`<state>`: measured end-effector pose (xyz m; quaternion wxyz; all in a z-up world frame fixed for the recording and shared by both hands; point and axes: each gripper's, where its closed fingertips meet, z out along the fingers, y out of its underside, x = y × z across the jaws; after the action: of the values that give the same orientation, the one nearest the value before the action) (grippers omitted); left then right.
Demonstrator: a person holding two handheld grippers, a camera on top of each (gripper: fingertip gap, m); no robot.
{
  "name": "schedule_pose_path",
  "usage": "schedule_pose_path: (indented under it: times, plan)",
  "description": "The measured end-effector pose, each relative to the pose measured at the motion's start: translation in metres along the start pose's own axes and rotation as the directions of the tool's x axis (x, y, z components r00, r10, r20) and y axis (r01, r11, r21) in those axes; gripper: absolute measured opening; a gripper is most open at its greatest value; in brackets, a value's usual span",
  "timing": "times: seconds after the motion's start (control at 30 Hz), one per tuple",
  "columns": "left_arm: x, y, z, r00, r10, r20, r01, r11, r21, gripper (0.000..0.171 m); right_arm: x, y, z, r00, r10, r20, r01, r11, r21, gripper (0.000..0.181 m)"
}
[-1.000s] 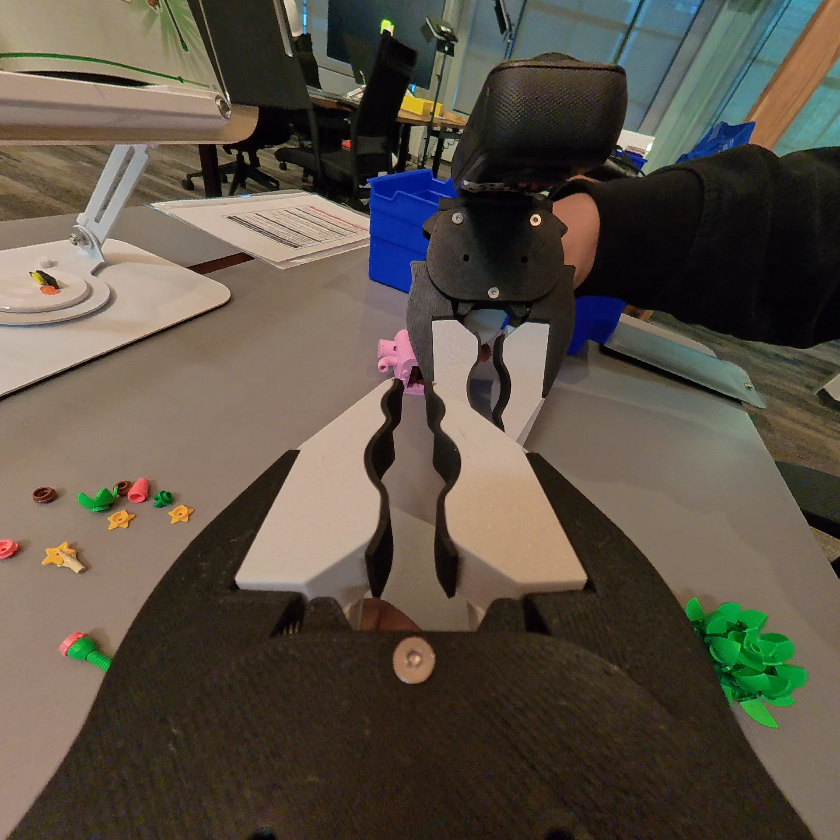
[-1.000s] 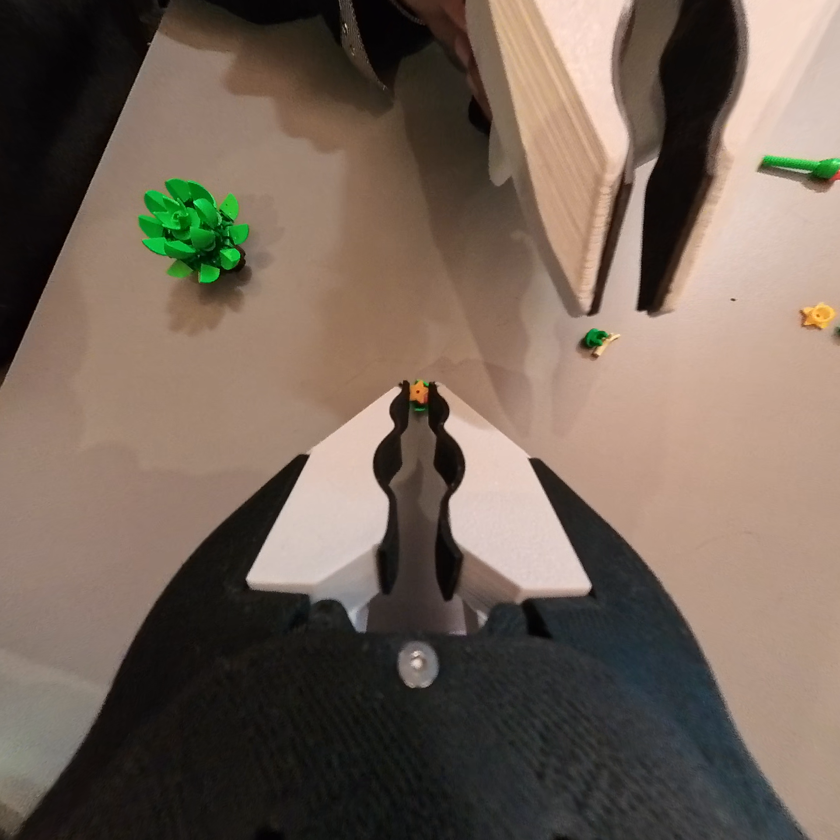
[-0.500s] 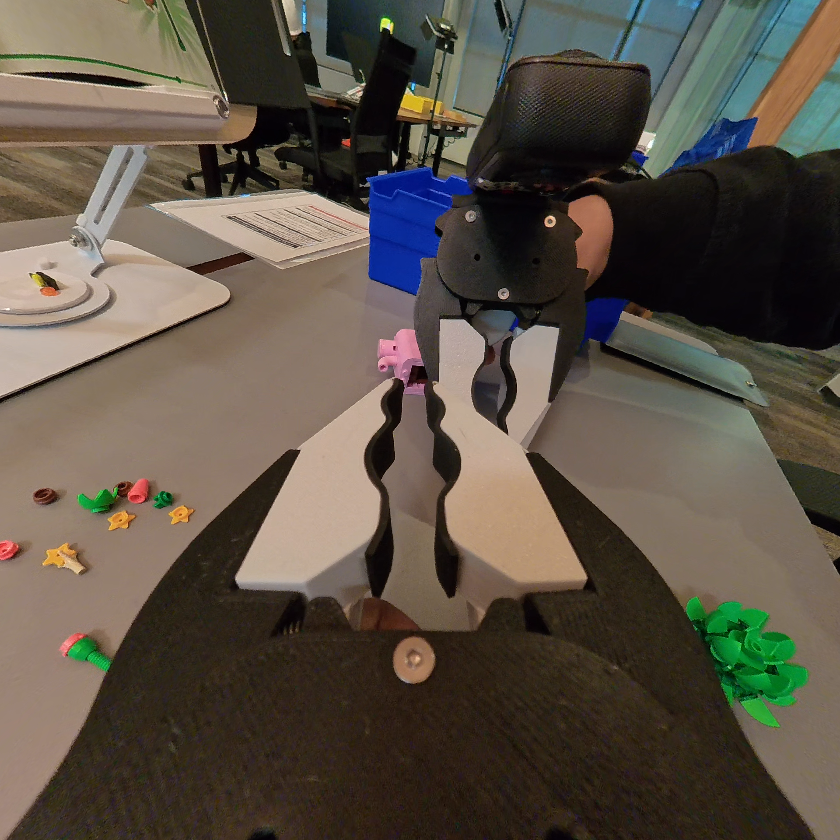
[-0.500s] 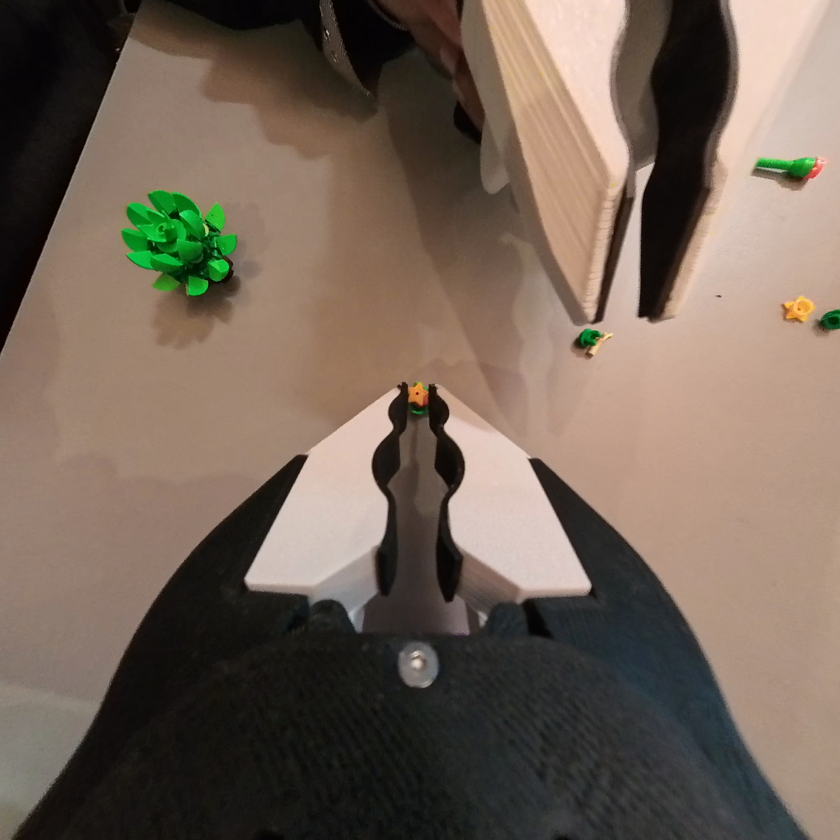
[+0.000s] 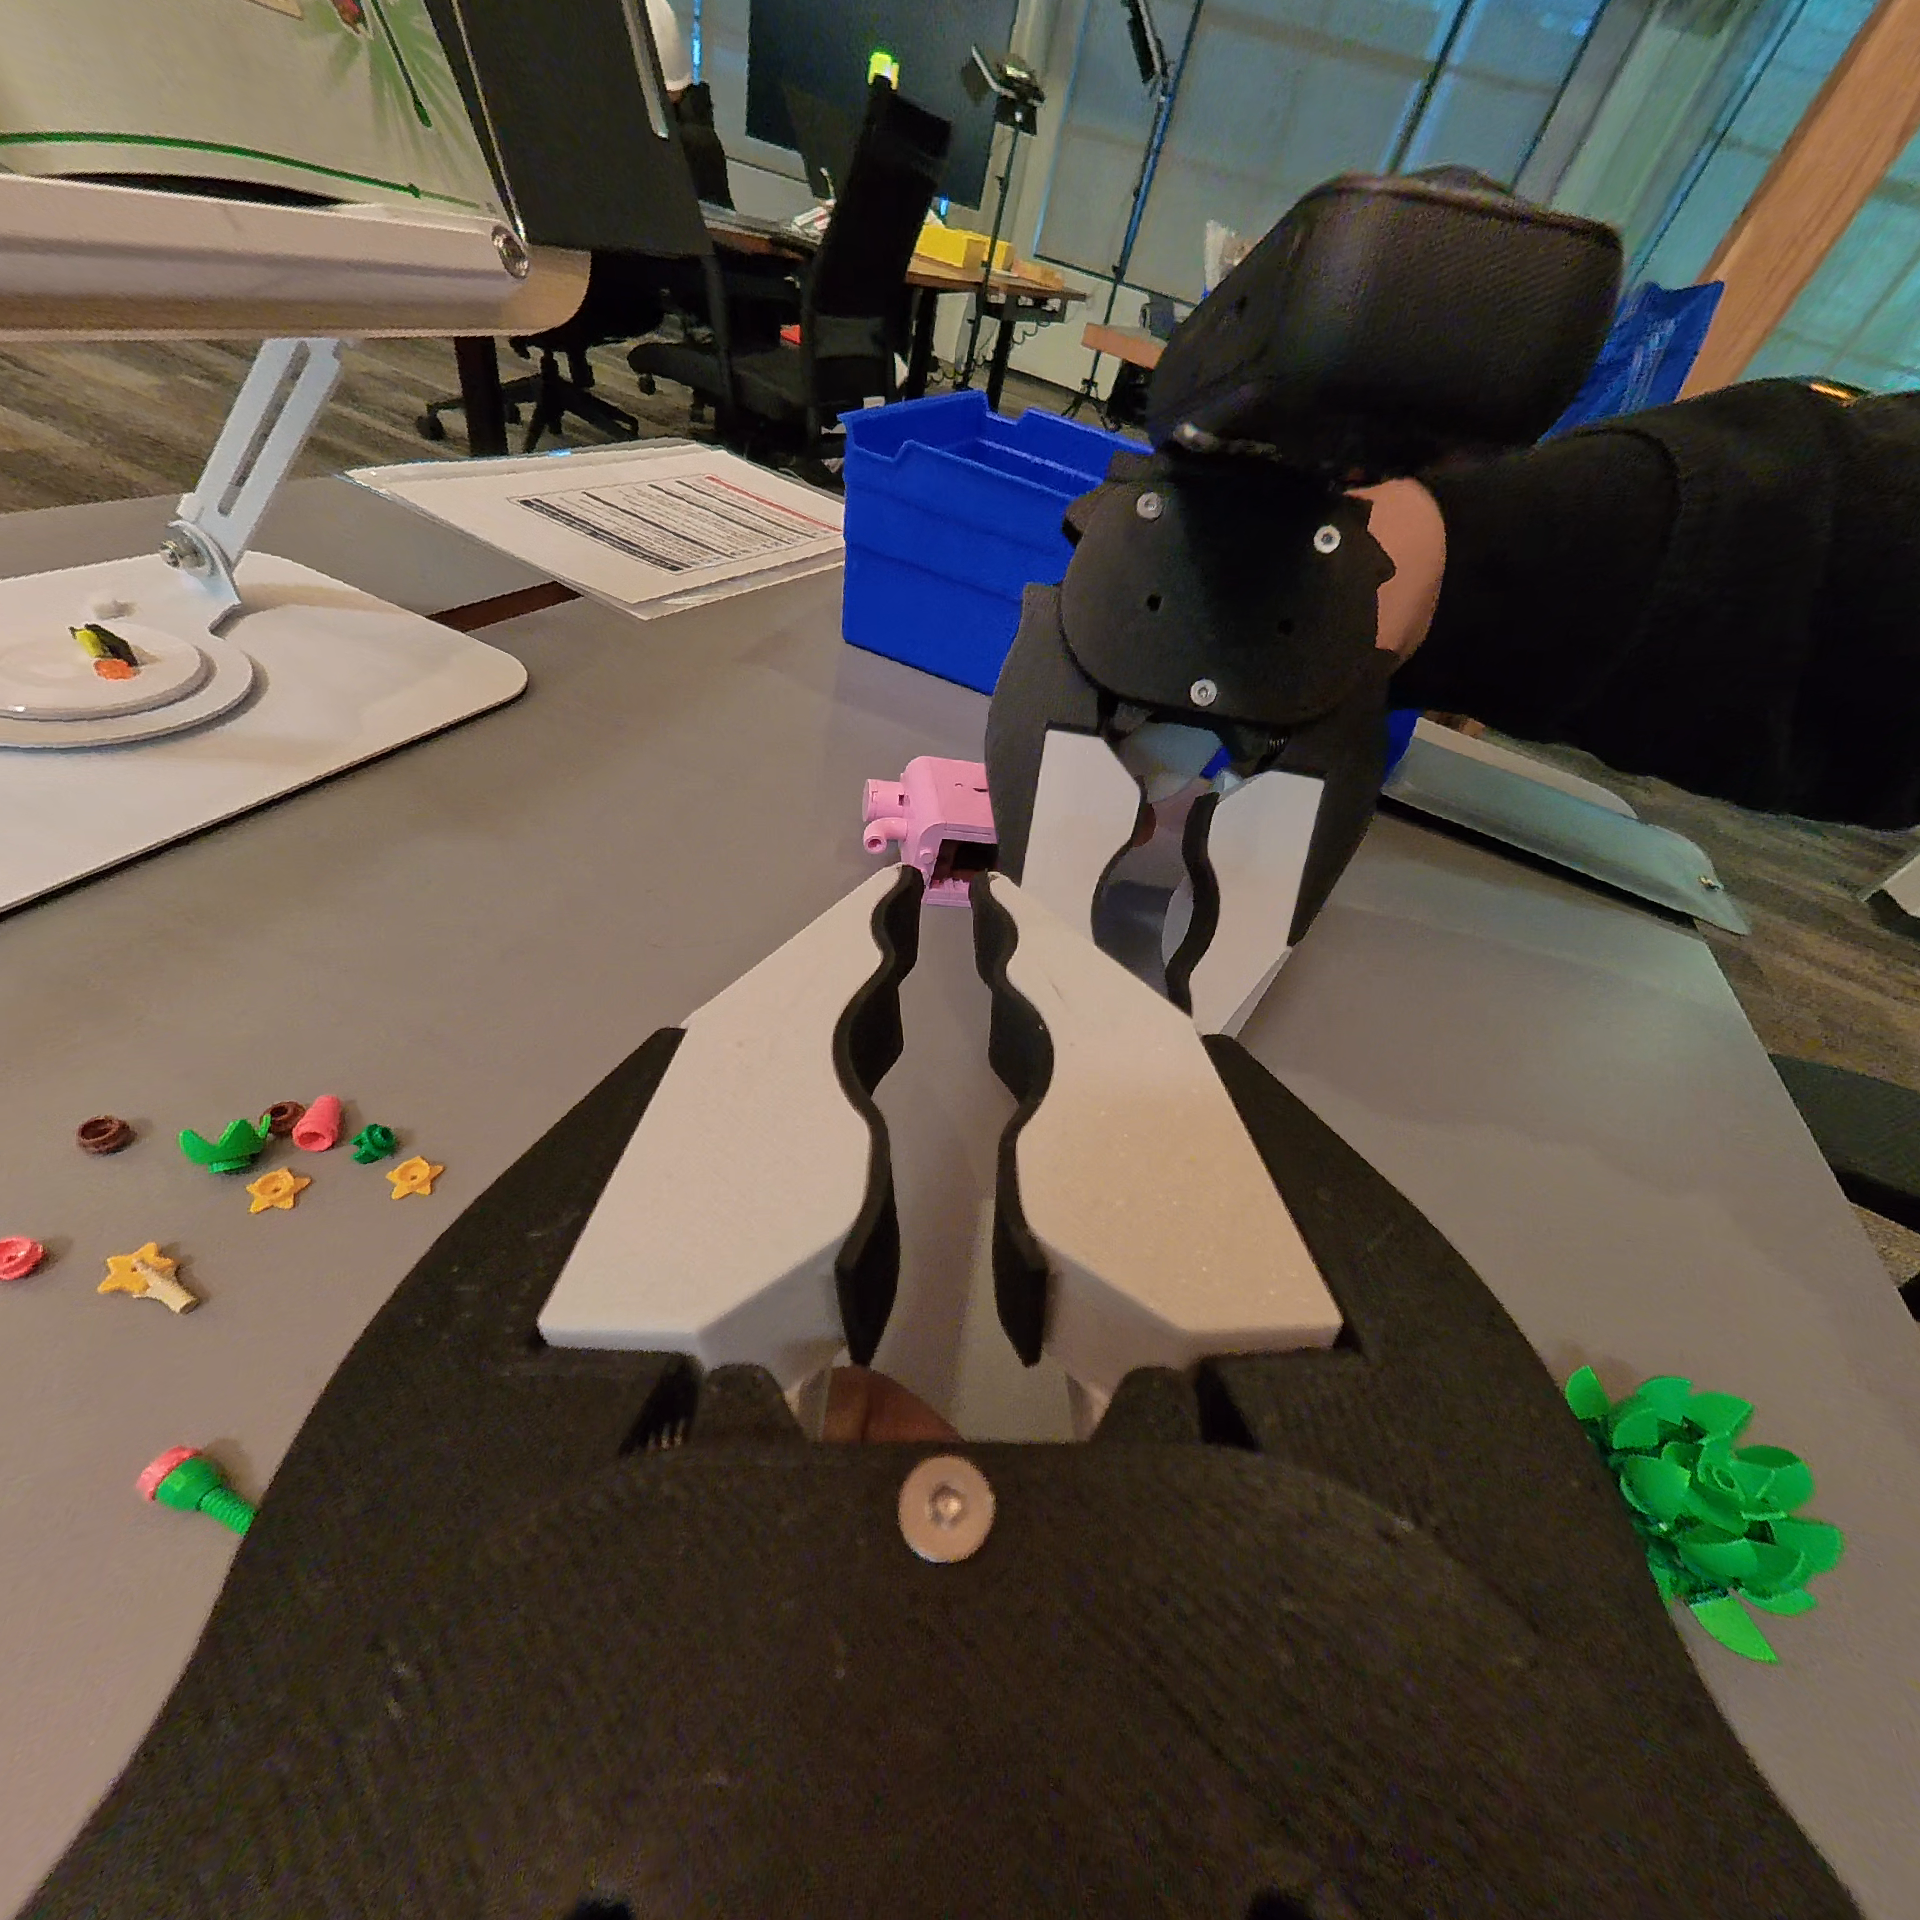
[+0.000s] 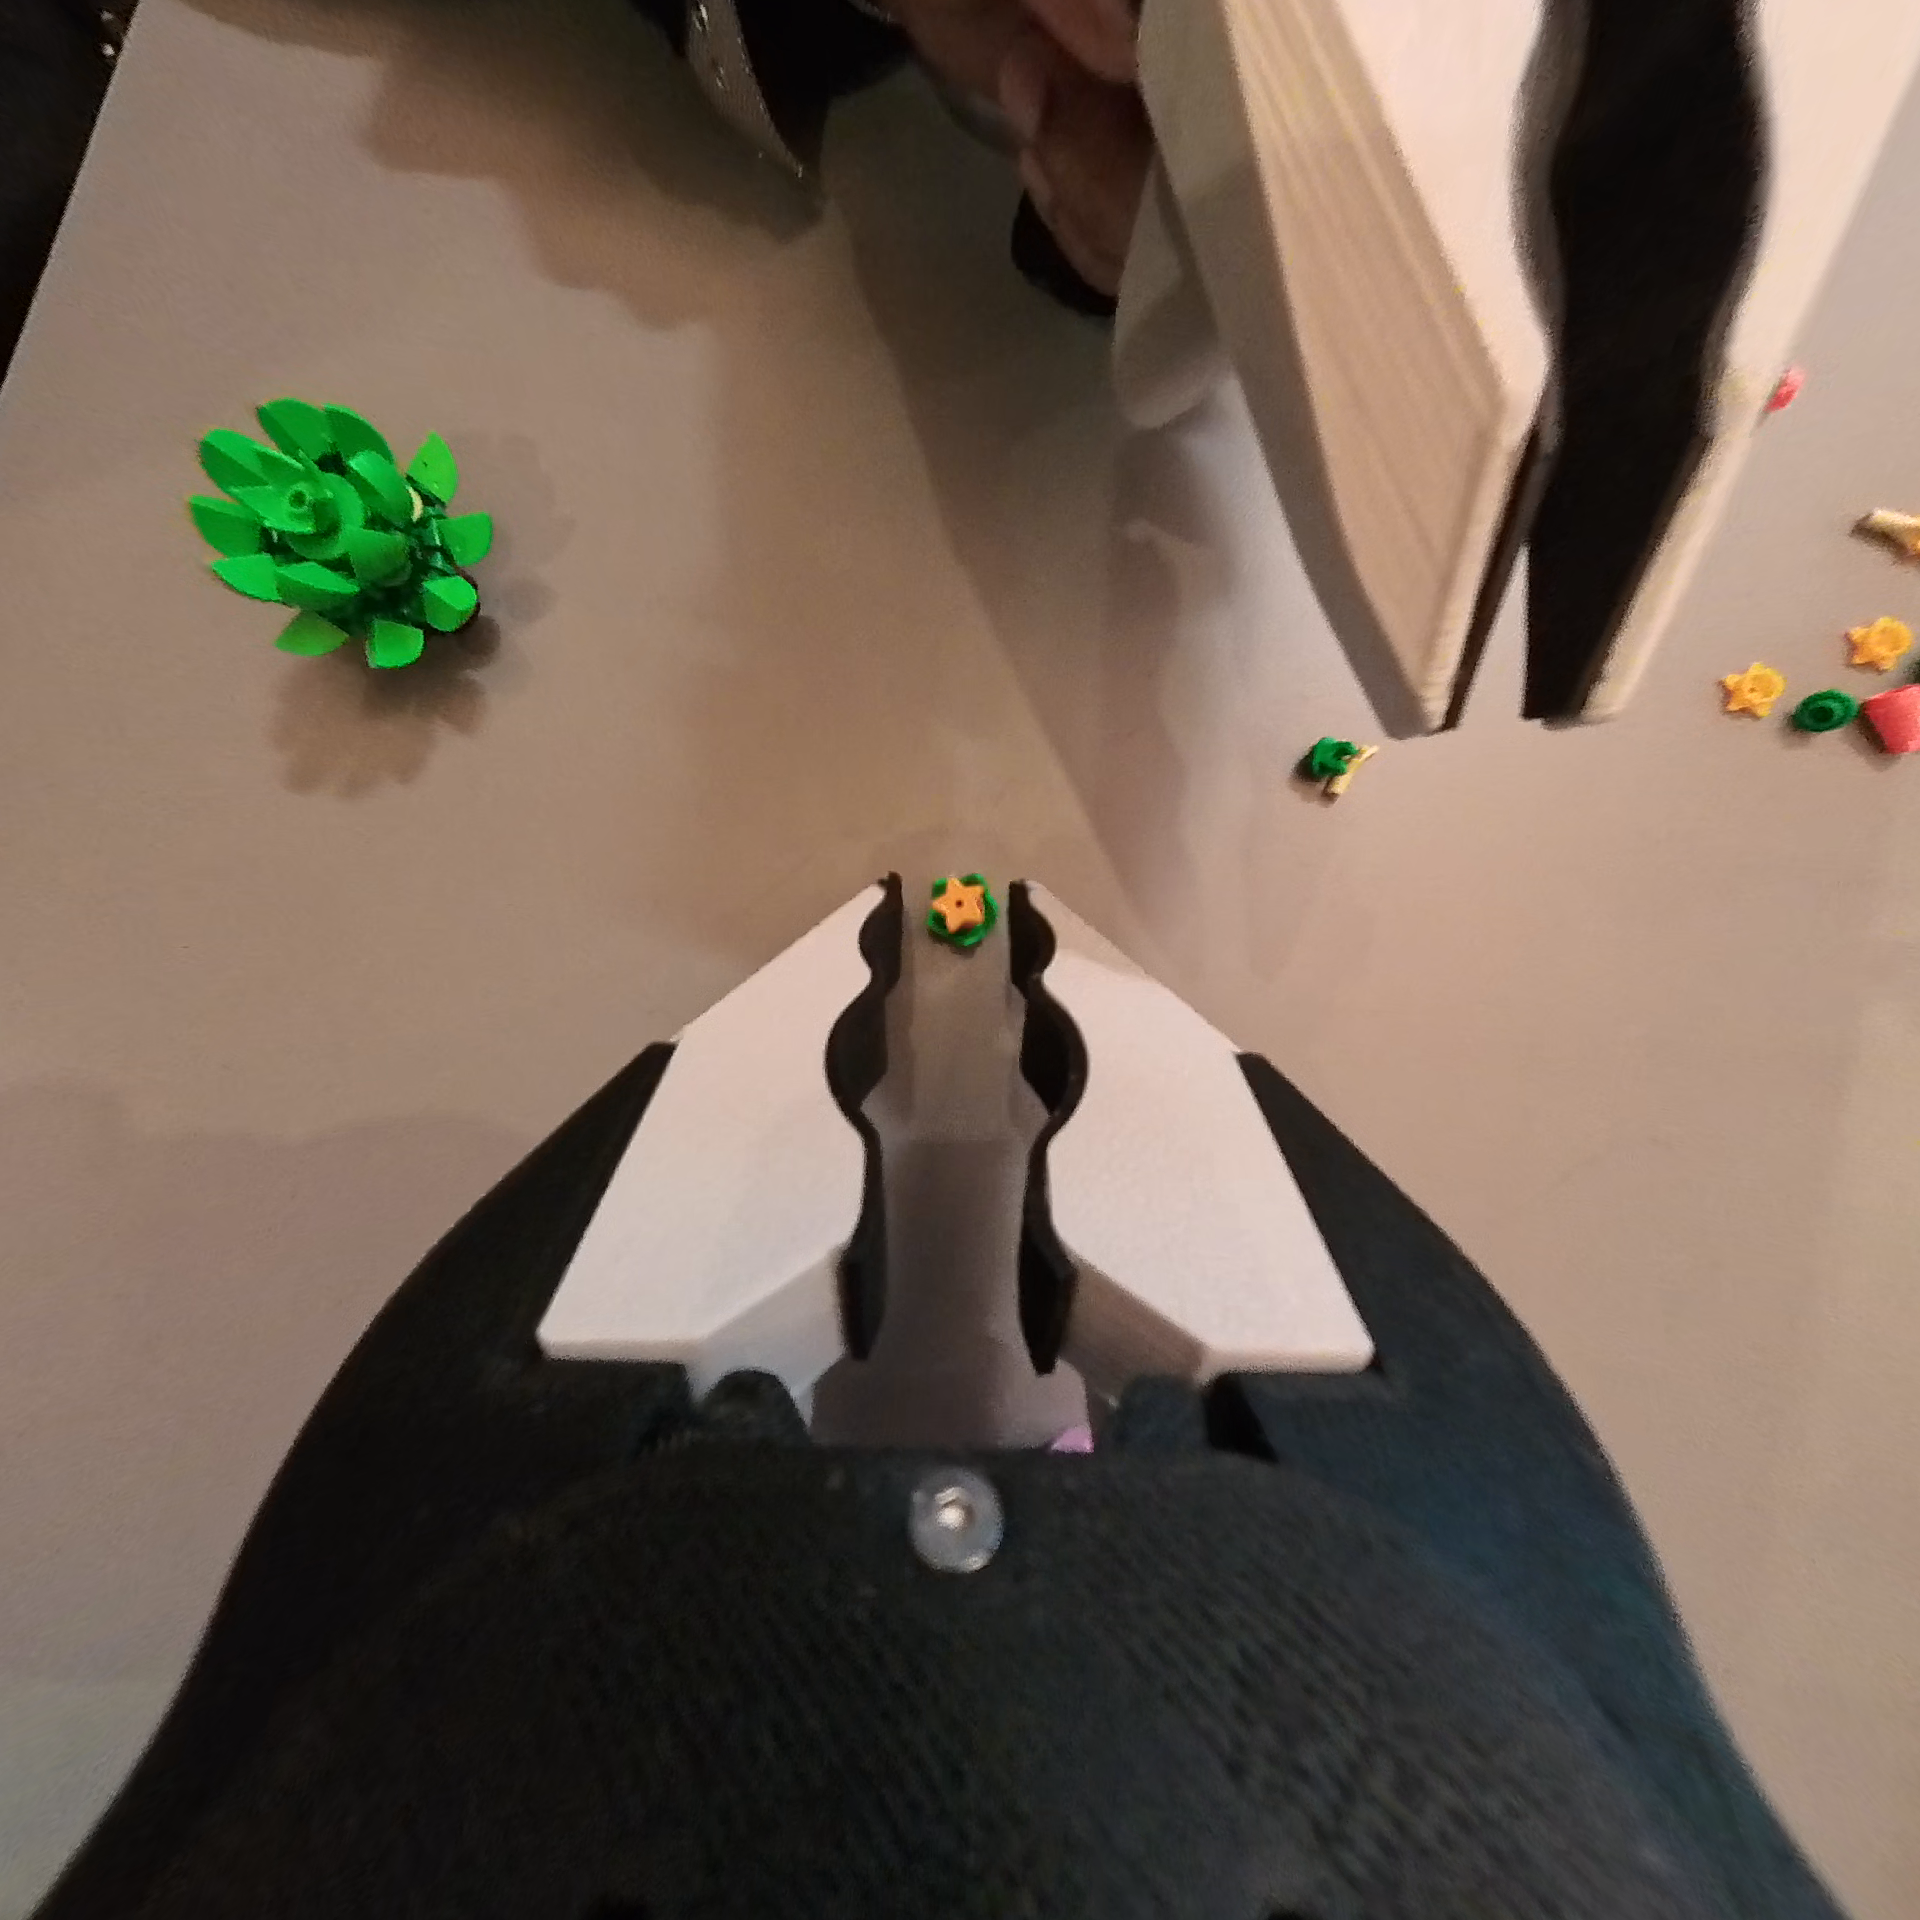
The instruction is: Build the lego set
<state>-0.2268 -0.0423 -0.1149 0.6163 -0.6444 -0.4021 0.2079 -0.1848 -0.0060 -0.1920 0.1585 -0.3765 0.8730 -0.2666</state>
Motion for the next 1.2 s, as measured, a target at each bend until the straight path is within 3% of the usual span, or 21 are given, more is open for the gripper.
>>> schedule_pose_path:
  times: [0.1,0.17,0.23,0.33,0.43,0.53,0.63,0.77,1.0,1.1,1.2]
  plan:
    - [0.0,0.0,0.0,1.0,0.0,0.001,0.0,1.0,0.0,0.008,0.001,-0.007,-0.006,0.999,0.001,-0.044,0.001,0.999,0.038,0.02]
    - [0.0,0.0,0.0,1.0,-0.001,0.001,0.001,1.0,0.001,0.008,0.002,-0.015,-0.012,0.995,-0.001,-0.101,0.01,0.996,0.085,0.01]
    - [0.0,-0.001,-0.001,1.0,-0.002,0.001,0.002,1.0,0.003,0.008,0.006,-0.025,-0.021,0.979,0.045,-0.197,-0.015,0.989,0.148,0.0]
    - [0.0,-0.001,-0.001,1.0,0.0,0.002,0.0,1.0,0.003,0.008,-0.003,-0.04,-0.032,0.95,0.144,-0.276,-0.067,0.96,0.272,0.0]
    - [0.001,-0.001,0.0,1.0,0.004,0.001,-0.004,1.0,-0.001,0.008,-0.003,-0.035,-0.038,0.859,0.288,-0.422,-0.144,0.929,0.341,0.003]
    - [0.002,-0.001,0.001,1.0,0.01,0.0,-0.01,1.0,-0.003,0.008,-0.005,-0.016,-0.035,0.733,0.434,-0.524,-0.247,0.887,0.39,0.023]
    - [0.004,0.001,0.002,1.0,0.016,-0.002,-0.016,1.0,-0.011,0.008,-0.008,-0.002,-0.027,0.65,0.531,-0.543,-0.304,0.837,0.455,0.037]
    - [0.004,0.005,0.005,1.0,0.026,0.0,-0.026,0.999,-0.032,0.008,-0.006,0.002,-0.017,0.637,0.584,-0.502,-0.353,0.801,0.483,0.049]
    - [-0.003,0.002,0.002,1.0,-0.012,0.015,0.012,1.0,-0.005,0.008,0.009,0.007,0.002,0.656,0.517,-0.549,-0.378,0.855,0.354,0.04]
    - [-0.005,0.001,0.001,1.0,-0.015,0.022,0.015,1.0,-0.004,0.009,0.011,0.006,0.003,0.655,0.511,-0.557,-0.377,0.859,0.345,0.022]
    - [-0.005,0.002,0.001,1.0,-0.011,0.022,0.012,1.0,-0.01,0.009,0.011,0.008,0.003,0.66,0.537,-0.526,-0.401,0.843,0.359,0.019]
